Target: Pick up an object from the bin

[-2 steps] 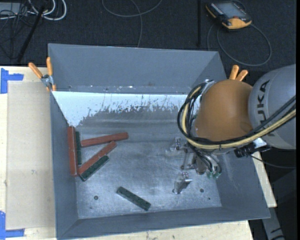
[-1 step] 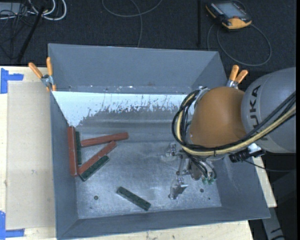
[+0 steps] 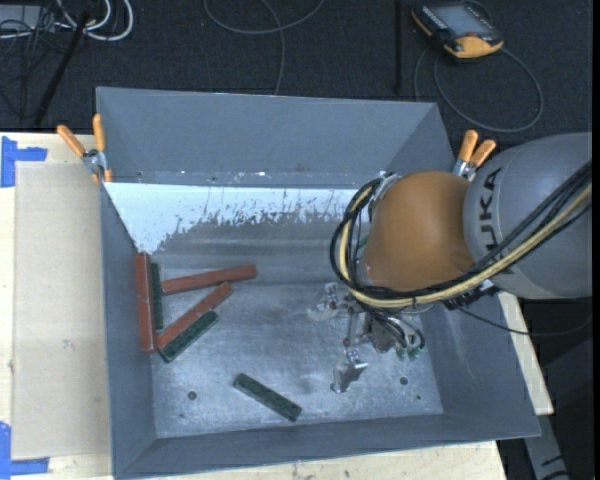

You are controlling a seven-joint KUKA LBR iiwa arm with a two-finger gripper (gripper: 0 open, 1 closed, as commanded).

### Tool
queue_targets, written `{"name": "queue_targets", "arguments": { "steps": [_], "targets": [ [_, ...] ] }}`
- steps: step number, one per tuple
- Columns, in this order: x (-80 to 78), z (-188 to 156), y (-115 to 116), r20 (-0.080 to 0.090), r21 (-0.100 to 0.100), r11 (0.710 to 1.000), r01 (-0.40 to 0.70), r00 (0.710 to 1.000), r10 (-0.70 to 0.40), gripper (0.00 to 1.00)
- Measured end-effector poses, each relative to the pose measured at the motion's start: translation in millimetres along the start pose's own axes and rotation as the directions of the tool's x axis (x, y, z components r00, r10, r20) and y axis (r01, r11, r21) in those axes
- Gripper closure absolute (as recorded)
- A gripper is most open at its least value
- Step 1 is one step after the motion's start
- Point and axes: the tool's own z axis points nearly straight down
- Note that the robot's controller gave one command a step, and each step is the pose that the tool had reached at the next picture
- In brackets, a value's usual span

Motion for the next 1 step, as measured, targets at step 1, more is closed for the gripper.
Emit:
{"name": "queue_targets", "arguments": {
  "steps": [1],
  "targets": [
    [43.3,42.1,39.9,-0.002,0.000,1.000,-0.016,1.000,0.016,1.00]
  ]
}}
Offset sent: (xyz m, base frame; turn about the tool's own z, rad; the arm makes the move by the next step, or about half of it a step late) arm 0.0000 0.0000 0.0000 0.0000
